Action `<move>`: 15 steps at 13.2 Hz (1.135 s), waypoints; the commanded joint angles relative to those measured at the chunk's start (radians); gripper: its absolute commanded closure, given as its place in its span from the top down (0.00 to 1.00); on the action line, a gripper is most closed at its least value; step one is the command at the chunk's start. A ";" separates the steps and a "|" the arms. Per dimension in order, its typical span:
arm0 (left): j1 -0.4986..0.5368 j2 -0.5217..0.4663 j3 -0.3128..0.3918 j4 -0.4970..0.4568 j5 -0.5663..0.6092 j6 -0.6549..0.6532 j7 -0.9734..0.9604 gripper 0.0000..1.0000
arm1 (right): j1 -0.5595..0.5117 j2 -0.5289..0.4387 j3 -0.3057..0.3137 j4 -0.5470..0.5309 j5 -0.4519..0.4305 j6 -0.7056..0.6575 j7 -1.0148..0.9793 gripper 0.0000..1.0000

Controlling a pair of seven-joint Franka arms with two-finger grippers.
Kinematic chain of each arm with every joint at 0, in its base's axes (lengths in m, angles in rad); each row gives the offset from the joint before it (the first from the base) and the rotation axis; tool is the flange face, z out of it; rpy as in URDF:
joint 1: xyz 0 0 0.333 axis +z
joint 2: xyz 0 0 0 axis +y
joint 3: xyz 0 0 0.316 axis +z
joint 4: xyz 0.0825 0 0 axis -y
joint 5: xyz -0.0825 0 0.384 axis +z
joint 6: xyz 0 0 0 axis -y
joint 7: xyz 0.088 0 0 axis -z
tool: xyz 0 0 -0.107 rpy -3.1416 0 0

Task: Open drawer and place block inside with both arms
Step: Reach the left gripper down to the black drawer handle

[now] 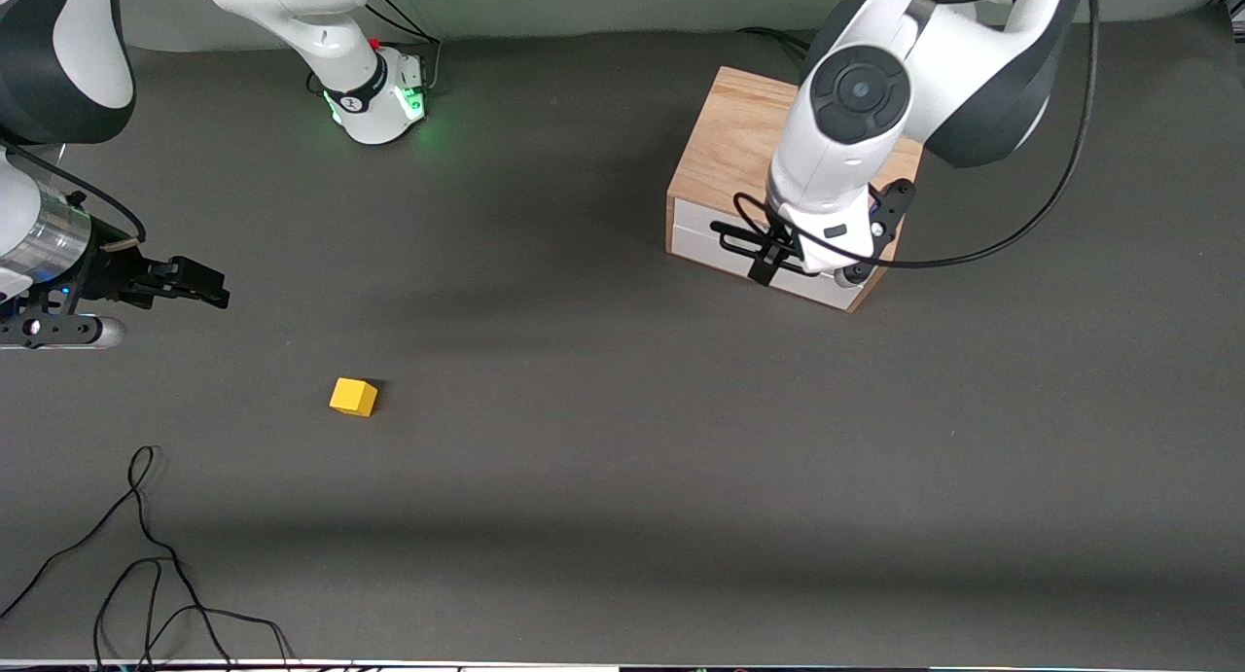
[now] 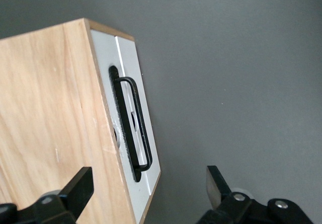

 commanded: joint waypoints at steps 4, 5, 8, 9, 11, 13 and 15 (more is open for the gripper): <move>-0.028 0.040 0.014 -0.006 -0.012 -0.042 -0.116 1.00 | 0.005 0.006 -0.008 0.031 -0.009 -0.012 0.020 1.00; -0.026 0.049 0.014 -0.010 -0.012 -0.042 -0.116 1.00 | 0.005 0.004 -0.008 0.036 -0.009 -0.012 0.020 1.00; -0.017 0.087 0.014 -0.022 -0.011 -0.004 -0.099 1.00 | 0.007 0.012 -0.007 0.049 -0.009 -0.012 0.022 1.00; -0.016 0.098 0.015 -0.032 -0.011 0.025 -0.099 1.00 | 0.007 0.013 -0.007 0.049 -0.007 -0.008 0.025 1.00; -0.014 0.106 0.015 -0.074 -0.009 0.089 -0.099 1.00 | 0.008 0.015 -0.004 0.049 -0.009 -0.002 0.020 1.00; -0.016 0.113 0.015 -0.114 -0.005 0.140 -0.099 1.00 | 0.012 0.018 -0.001 0.049 -0.007 0.004 0.025 1.00; -0.014 0.126 0.015 -0.128 -0.002 0.158 -0.099 1.00 | 0.018 0.029 0.001 0.049 -0.007 0.012 0.027 1.00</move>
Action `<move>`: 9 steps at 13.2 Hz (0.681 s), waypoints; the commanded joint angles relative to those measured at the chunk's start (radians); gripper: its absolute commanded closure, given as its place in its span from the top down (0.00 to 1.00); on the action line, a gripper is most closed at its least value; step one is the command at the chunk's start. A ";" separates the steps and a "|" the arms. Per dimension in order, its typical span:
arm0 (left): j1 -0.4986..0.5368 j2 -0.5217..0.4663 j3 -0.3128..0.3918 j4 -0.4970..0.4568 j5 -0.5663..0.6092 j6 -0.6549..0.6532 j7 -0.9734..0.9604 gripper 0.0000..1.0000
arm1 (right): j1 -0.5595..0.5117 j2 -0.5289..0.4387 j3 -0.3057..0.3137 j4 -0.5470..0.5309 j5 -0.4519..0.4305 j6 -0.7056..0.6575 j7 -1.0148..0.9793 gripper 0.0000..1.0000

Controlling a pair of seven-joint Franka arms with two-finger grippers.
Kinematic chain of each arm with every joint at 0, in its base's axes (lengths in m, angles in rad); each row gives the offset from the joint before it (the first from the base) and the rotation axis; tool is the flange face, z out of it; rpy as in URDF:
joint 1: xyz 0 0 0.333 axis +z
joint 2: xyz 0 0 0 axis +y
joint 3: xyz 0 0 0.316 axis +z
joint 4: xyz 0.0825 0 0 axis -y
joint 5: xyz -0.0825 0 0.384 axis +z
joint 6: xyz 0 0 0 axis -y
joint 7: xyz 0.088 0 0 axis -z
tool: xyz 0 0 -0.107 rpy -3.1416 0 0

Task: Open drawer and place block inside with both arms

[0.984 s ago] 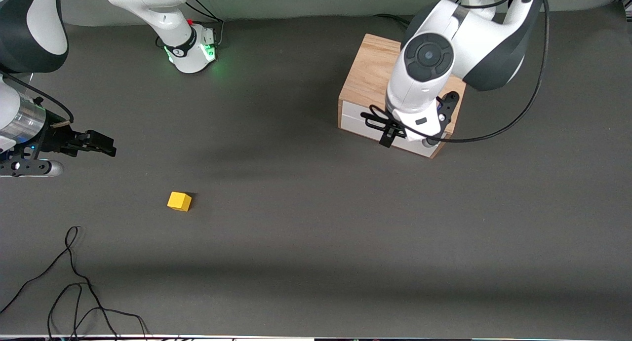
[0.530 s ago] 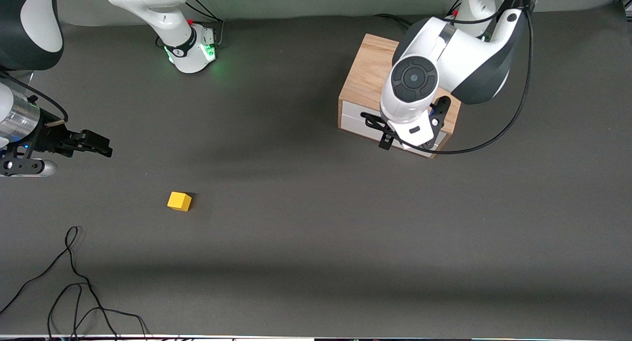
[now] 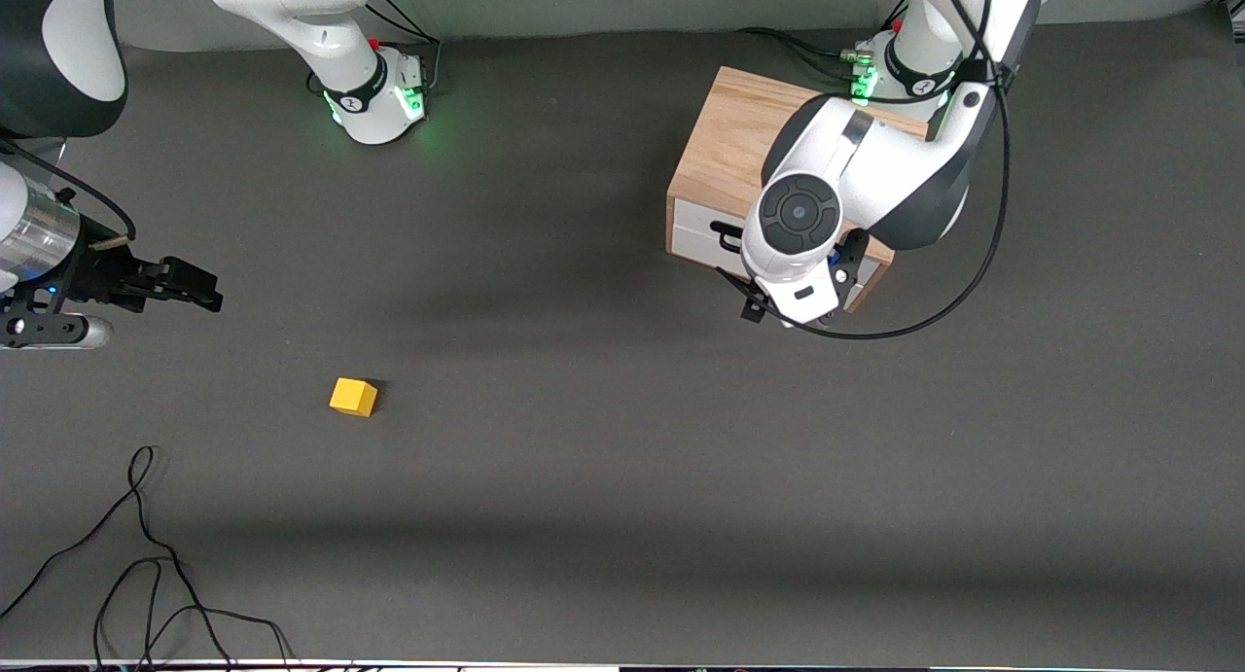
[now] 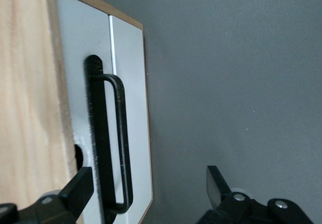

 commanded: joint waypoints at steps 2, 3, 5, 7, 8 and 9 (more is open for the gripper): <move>-0.004 0.009 0.004 -0.032 0.003 0.036 -0.007 1.00 | 0.015 0.021 -0.002 0.018 -0.007 0.002 0.026 1.00; -0.004 0.017 0.004 -0.033 0.004 0.036 -0.007 1.00 | 0.018 0.021 -0.002 0.015 -0.007 0.002 0.026 1.00; -0.005 0.025 0.004 -0.065 0.004 0.054 -0.007 1.00 | 0.021 0.039 -0.002 0.013 -0.007 0.002 0.026 1.00; -0.011 0.022 0.004 -0.102 0.004 0.079 -0.008 1.00 | 0.020 0.044 -0.002 0.008 -0.007 0.015 0.026 1.00; -0.011 0.022 0.004 -0.119 0.004 0.091 -0.011 1.00 | 0.020 0.044 -0.002 -0.002 -0.007 0.025 0.026 1.00; -0.014 0.022 0.004 -0.130 0.004 0.103 -0.016 1.00 | 0.021 0.044 -0.002 -0.011 -0.007 0.035 0.026 1.00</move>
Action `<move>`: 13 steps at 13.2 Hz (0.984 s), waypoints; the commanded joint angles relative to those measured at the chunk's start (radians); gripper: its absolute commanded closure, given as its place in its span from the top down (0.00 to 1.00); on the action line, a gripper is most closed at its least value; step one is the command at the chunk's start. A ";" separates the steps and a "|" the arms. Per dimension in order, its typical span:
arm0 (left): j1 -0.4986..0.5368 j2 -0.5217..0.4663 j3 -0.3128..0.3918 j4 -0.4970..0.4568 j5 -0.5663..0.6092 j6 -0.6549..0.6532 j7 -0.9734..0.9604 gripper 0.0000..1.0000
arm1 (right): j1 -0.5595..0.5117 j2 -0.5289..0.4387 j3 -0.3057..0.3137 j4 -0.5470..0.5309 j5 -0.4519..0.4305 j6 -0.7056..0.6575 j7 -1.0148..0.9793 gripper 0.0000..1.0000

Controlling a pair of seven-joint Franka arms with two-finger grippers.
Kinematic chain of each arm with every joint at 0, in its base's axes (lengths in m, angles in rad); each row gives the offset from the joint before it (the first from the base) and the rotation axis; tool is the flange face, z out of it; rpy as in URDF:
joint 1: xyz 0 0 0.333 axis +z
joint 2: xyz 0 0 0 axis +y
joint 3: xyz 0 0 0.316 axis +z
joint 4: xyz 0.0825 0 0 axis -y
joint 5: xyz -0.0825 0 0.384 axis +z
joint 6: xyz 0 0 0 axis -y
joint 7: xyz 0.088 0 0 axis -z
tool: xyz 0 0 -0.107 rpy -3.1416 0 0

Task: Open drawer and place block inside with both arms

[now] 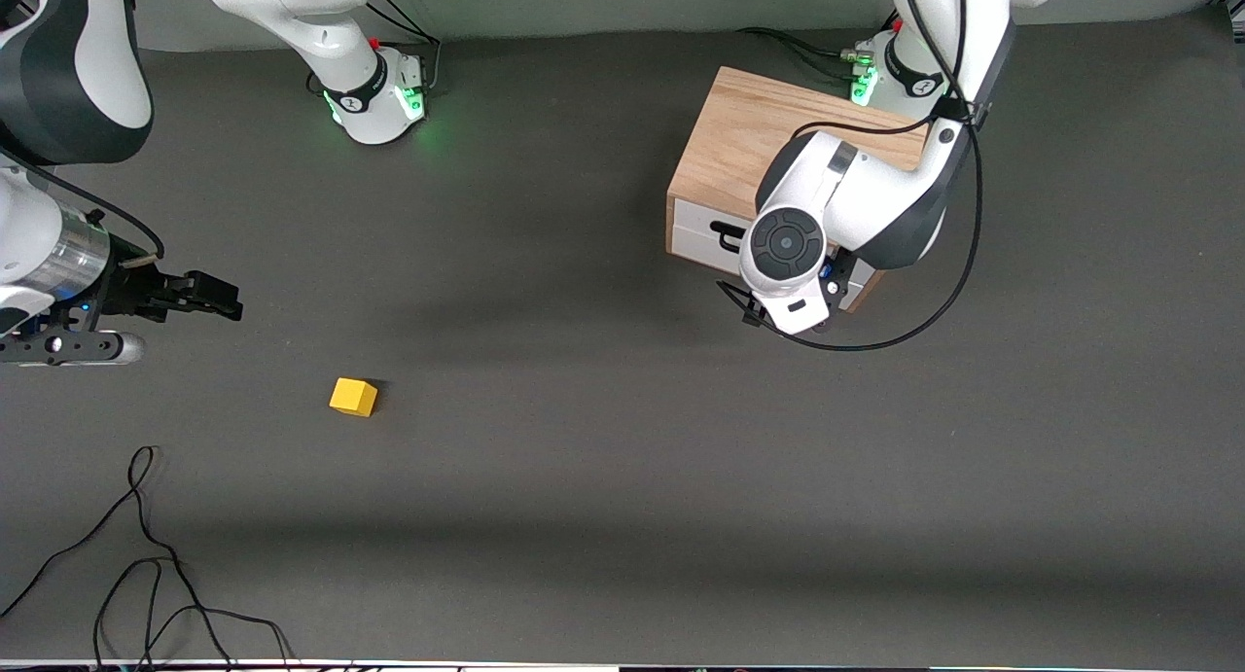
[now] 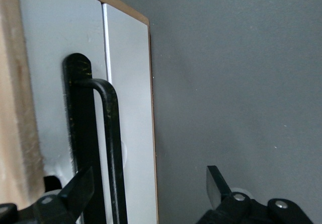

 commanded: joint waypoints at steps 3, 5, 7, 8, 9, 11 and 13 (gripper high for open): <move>-0.026 -0.012 0.005 -0.058 0.004 0.059 -0.021 1.00 | 0.010 0.000 -0.005 -0.023 -0.007 0.022 0.023 1.00; -0.027 -0.003 0.005 -0.058 0.004 0.070 -0.021 1.00 | 0.010 0.002 -0.005 -0.023 -0.009 0.027 0.023 1.00; -0.032 0.004 0.005 -0.057 0.004 0.088 -0.021 1.00 | 0.010 0.016 -0.005 -0.025 -0.009 0.066 0.025 1.00; -0.032 0.011 0.005 -0.052 0.004 0.093 -0.019 1.00 | 0.010 0.026 -0.005 -0.023 -0.009 0.070 0.025 1.00; -0.032 0.017 0.005 -0.046 0.004 0.094 -0.019 1.00 | 0.010 0.035 -0.007 -0.029 -0.007 0.076 0.026 1.00; -0.024 0.018 0.005 -0.037 0.005 0.096 -0.013 1.00 | 0.010 0.033 -0.007 -0.078 -0.009 0.128 0.025 1.00; -0.021 0.034 0.007 -0.009 0.007 0.093 -0.010 1.00 | 0.011 0.025 -0.007 -0.152 -0.007 0.221 0.032 1.00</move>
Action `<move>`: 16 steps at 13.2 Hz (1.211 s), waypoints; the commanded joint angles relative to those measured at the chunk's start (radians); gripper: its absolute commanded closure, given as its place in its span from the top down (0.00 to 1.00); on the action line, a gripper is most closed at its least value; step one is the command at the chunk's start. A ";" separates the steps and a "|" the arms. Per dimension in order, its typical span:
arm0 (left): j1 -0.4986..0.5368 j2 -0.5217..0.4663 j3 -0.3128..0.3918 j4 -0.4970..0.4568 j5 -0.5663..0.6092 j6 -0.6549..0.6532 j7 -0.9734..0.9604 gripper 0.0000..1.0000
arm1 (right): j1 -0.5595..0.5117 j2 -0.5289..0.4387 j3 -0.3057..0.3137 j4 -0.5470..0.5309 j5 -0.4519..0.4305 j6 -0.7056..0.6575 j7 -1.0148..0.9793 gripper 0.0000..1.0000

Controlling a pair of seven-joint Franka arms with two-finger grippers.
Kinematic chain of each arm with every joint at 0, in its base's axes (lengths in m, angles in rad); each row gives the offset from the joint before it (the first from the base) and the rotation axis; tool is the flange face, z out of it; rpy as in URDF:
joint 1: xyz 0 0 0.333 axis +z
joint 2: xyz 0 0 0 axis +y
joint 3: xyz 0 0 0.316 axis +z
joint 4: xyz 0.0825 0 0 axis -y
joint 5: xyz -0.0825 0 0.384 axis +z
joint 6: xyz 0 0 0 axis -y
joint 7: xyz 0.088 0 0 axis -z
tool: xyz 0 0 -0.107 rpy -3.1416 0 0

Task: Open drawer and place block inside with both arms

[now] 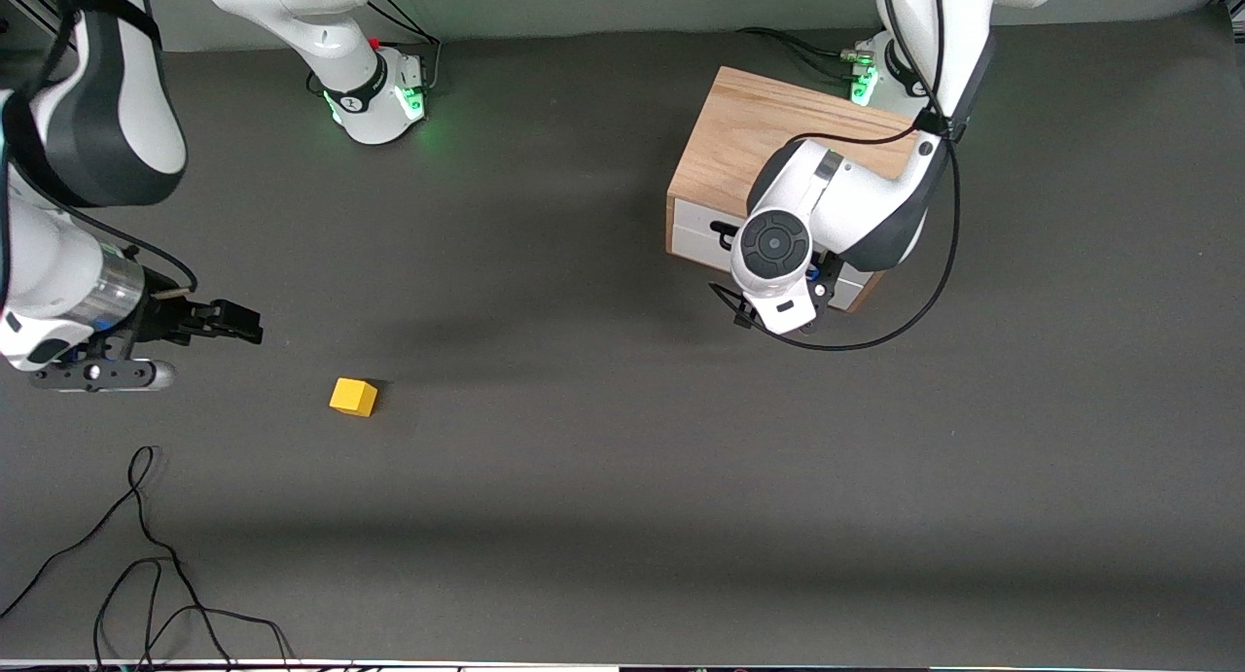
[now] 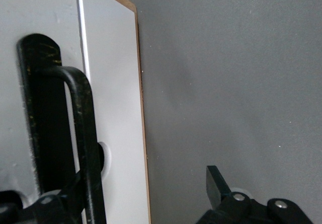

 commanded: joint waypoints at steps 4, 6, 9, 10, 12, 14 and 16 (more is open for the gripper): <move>0.006 0.059 0.013 0.109 0.008 -0.005 -0.006 1.00 | 0.036 -0.007 -0.007 -0.215 -0.009 0.279 0.081 1.00; 0.006 0.100 0.014 0.149 0.010 -0.003 -0.006 1.00 | 0.036 0.004 -0.007 -0.263 -0.009 0.349 0.105 1.00; 0.006 0.134 0.014 0.187 0.011 -0.002 -0.006 1.00 | 0.036 0.035 -0.007 -0.350 -0.009 0.486 0.128 1.00; 0.006 0.142 0.014 0.201 0.010 -0.002 -0.006 1.00 | 0.036 0.053 -0.007 -0.367 -0.009 0.525 0.128 1.00; 0.014 0.168 0.014 0.253 0.011 -0.003 -0.006 1.00 | 0.034 0.090 -0.010 -0.383 -0.009 0.569 0.125 1.00; 0.015 0.198 0.014 0.305 0.011 -0.003 -0.005 1.00 | 0.036 0.117 -0.010 -0.407 -0.009 0.642 0.128 1.00; 0.017 0.227 0.014 0.345 0.011 -0.003 -0.005 1.00 | 0.034 0.159 -0.012 -0.407 -0.007 0.677 0.134 1.00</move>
